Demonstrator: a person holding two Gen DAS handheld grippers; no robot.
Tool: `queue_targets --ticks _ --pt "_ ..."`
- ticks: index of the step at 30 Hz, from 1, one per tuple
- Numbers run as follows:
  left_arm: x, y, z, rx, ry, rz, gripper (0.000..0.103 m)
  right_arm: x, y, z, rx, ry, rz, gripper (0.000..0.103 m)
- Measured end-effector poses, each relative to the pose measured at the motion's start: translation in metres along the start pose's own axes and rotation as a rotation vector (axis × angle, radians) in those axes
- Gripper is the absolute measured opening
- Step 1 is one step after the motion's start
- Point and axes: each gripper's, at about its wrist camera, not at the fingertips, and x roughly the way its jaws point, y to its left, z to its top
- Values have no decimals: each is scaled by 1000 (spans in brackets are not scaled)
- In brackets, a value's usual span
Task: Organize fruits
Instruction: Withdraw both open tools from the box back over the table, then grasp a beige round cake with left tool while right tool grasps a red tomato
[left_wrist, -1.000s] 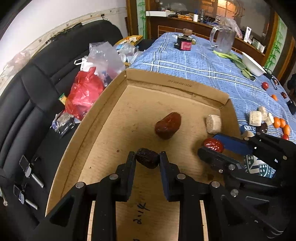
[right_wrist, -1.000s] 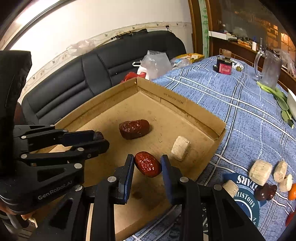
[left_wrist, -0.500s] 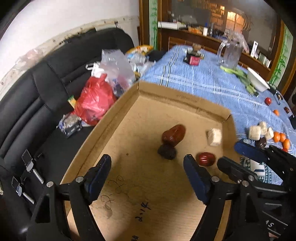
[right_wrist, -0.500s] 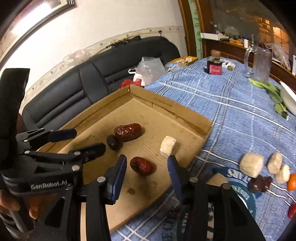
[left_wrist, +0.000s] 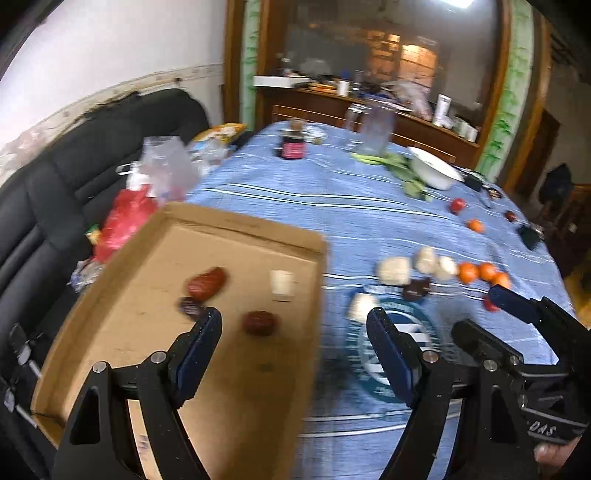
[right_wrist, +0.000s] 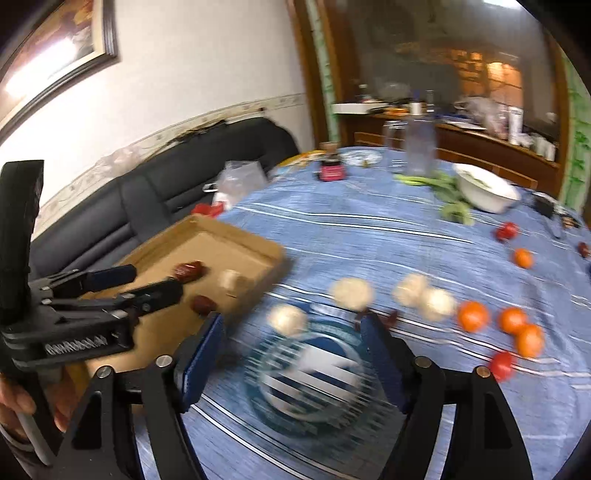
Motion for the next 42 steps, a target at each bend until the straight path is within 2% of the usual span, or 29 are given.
queue_targets --ticks 5,9,11,13,17,22,27,30,39,42 --pt "9 -37 -1 50 17 -45 80 -29 -53 -24 1 19 -164 84" --pt "23 -64 -3 90 55 -74 80 -49 -96 -41 108 16 -188 84" --pt "30 -76 -5 112 71 -93 80 -57 -112 -49 134 18 -208 84" --pt "36 -86 -8 145 79 -82 80 -63 -124 -55 145 23 -224 84" --pt "46 -92 -16 160 118 -87 80 -55 -142 -61 184 53 -185 84" --pt "51 -79 -19 175 128 -94 80 -29 -144 -53 146 84 -152 76" --pt "65 -64 -15 143 180 -130 80 -9 -150 -44 165 109 -143 76" --pt "76 -63 -13 129 196 -111 80 -5 -152 -38 184 95 -120 76" --pt "99 -72 -5 132 209 -56 80 8 -152 -37 161 118 -128 76" --pt "104 -75 -4 136 198 -15 80 13 -156 -37 174 125 -128 76"
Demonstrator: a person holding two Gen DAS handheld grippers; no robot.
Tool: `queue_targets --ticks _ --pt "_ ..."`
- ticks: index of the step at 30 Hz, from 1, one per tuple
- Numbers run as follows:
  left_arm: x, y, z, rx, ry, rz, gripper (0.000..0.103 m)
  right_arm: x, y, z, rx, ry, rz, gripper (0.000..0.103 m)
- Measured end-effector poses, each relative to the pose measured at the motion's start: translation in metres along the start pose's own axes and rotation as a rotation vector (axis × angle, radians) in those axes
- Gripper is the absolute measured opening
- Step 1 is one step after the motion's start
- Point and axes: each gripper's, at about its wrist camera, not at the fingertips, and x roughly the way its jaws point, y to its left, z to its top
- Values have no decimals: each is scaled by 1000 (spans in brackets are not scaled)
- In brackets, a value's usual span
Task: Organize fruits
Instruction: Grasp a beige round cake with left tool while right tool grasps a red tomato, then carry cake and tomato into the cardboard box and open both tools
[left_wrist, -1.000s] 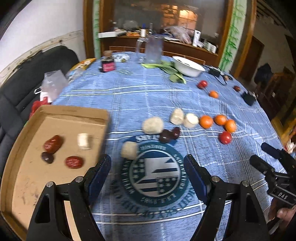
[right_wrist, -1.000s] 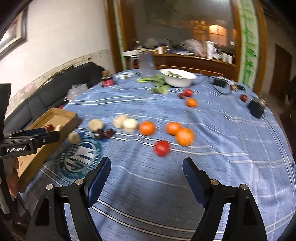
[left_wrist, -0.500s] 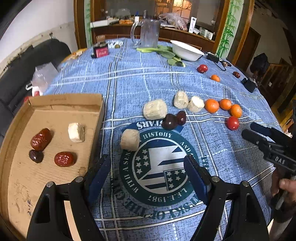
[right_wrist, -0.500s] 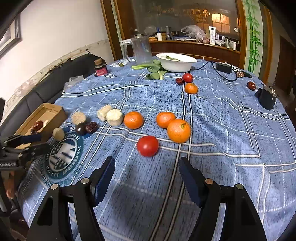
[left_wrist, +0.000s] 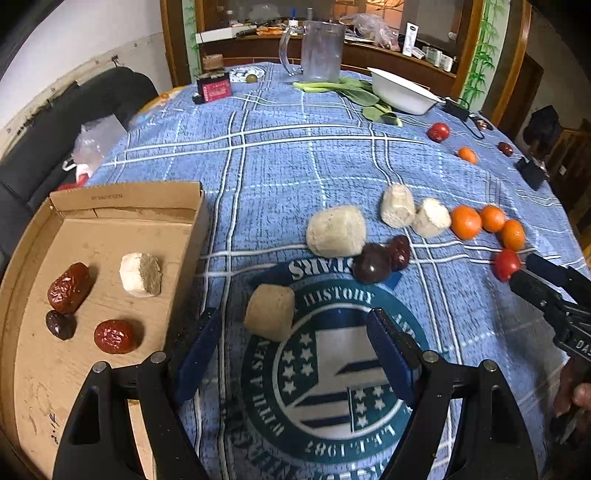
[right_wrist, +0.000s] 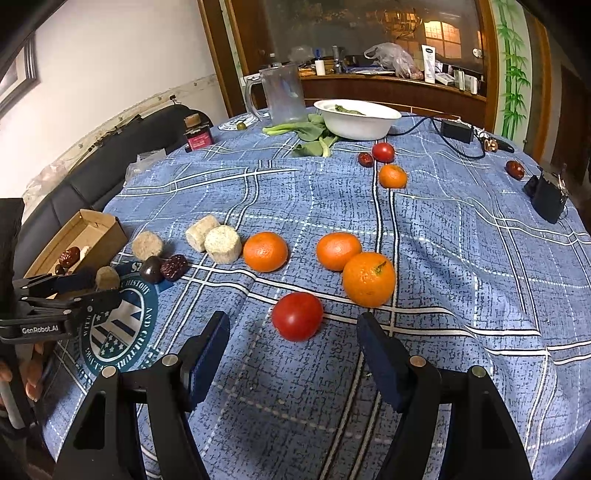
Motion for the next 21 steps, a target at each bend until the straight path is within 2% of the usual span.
queue_targets --ticks 2,6,7,8,9,10,11,13,16,21 --pt "3 -4 0 14 2 28 80 3 -2 2 6 5 1 76" --pt "5 -5 1 25 -7 24 80 12 -1 7 -3 29 3 76" --pt "5 -6 2 28 -11 24 76 15 0 7 -8 40 -2 69" --pt "6 -6 1 32 -15 24 58 21 1 7 -16 65 -8 47" --pt "7 -6 1 39 -10 33 52 22 2 7 -29 61 -27 42" --pt "7 -5 0 43 -18 70 38 22 3 8 -39 59 -32 34" --pt "5 -1 -1 36 -24 79 29 22 3 8 -33 64 -27 34" --pt "1 9 -1 3 -28 51 21 19 2 7 -21 68 -24 34" --pt "-11 24 -4 -52 -33 -19 20 7 2 3 -5 44 -15 34" --pt "-34 23 -14 -30 -74 -30 20 -14 12 -3 10 5 15 34"
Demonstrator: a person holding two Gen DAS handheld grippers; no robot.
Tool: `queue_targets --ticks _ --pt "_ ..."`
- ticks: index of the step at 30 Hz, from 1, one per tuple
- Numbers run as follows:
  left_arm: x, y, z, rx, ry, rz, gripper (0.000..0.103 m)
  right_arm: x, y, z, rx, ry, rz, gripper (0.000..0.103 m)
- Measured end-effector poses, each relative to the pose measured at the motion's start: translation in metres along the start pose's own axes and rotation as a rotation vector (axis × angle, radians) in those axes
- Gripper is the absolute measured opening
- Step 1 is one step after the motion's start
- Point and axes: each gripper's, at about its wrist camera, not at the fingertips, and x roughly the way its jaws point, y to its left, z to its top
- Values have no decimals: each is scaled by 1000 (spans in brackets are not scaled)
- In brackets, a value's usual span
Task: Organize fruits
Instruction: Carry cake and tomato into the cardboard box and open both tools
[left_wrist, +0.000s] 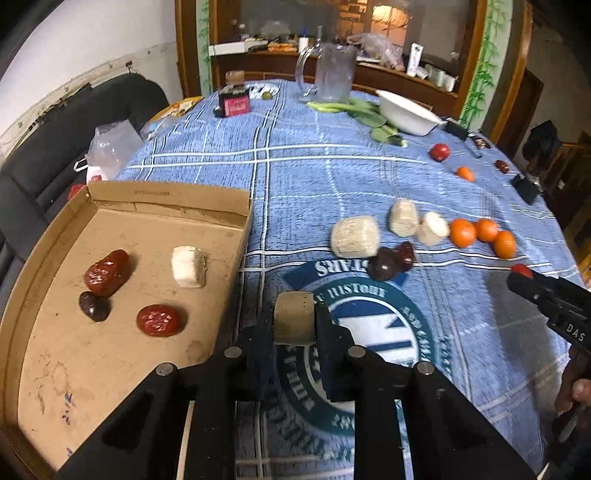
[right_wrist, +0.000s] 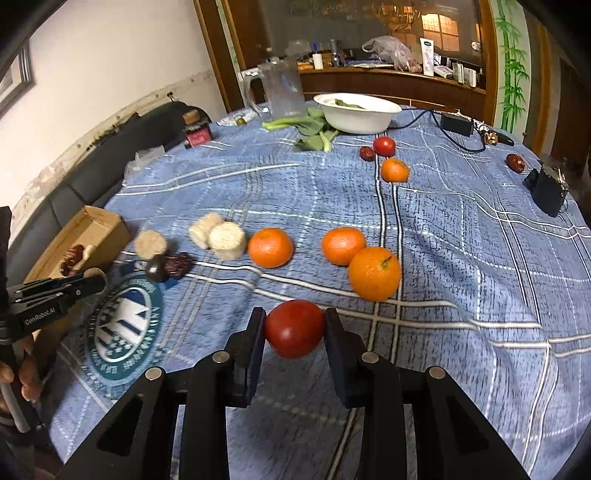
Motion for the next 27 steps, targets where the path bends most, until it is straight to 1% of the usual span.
queue_targets --ticks 5,8,10,14,18,23,27 --pt "-28 -5 -4 28 -40 -41 20 -14 15 -10 22 -28 53 34" --pt "-39 -5 -2 40 -46 -63 20 -16 26 -11 11 -18 57 34" --pt "-48 -4 1 46 -53 -67 20 -22 37 -11 -5 -28 64 34" --pt "-63 7 7 45 -64 -52 20 -30 58 -7 -32 -55 98 34" --pt "-76 25 11 33 -80 -20 21 -27 76 2 -48 -55 138 34" --pt "-80 49 13 12 -82 13 21 -22 105 10 -89 -54 187 35" --pt "-79 77 12 -32 -62 32 21 -11 132 14 -132 -36 220 35"
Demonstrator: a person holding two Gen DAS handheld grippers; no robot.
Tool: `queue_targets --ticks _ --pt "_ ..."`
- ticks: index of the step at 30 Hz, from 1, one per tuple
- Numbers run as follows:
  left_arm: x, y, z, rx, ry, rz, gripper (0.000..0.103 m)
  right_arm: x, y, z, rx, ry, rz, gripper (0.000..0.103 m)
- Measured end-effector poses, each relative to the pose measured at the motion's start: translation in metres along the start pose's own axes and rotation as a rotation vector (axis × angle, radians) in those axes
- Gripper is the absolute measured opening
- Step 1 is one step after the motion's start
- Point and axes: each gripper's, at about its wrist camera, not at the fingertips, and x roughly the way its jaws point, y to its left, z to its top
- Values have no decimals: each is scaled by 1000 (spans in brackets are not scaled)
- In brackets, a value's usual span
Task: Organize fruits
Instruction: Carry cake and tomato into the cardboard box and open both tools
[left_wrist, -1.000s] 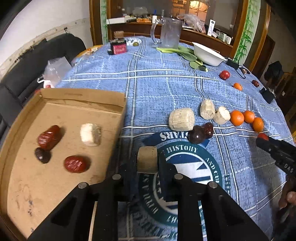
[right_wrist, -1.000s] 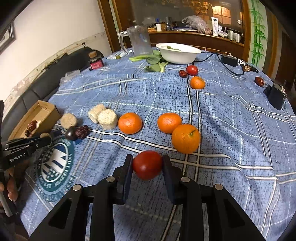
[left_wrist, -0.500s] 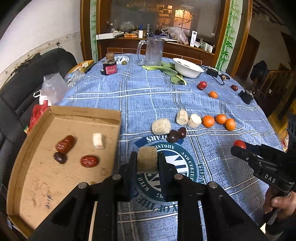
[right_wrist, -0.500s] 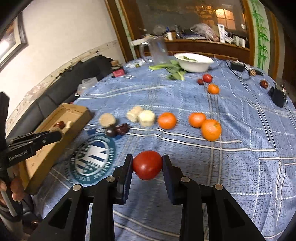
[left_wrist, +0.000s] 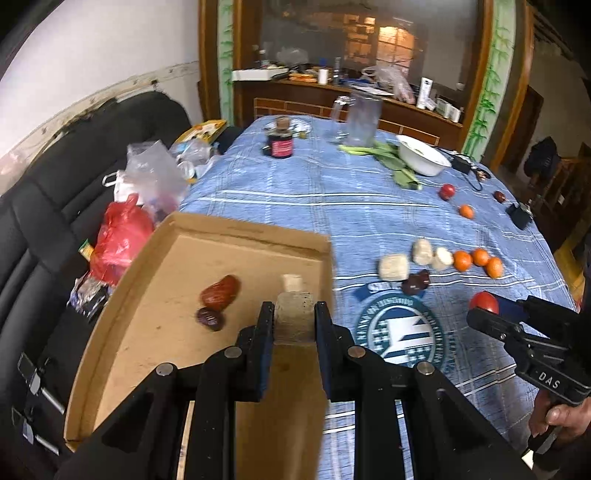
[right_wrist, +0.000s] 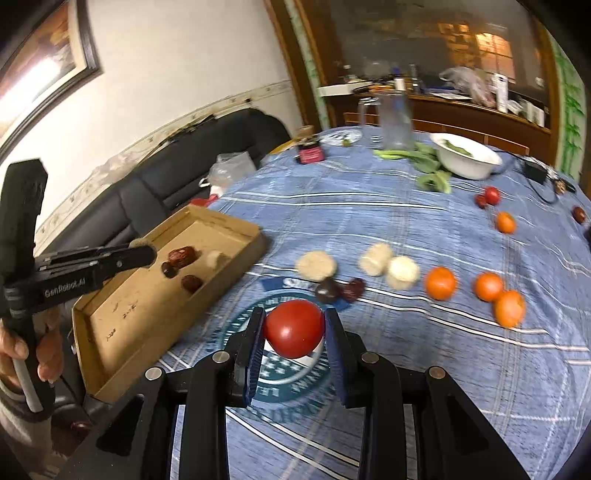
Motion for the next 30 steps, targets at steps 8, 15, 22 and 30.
queue_targets --ticks 8,15,22,30 --pt "9 50 -13 -63 51 53 21 35 38 12 -43 35 94 35" --pt "26 72 -29 -83 115 86 21 66 84 24 -113 74 188 35" --pt "40 80 -33 -102 140 133 21 106 120 20 -213 140 186 35" --pt "46 85 -37 -140 169 154 49 130 133 8 -295 165 119 36"
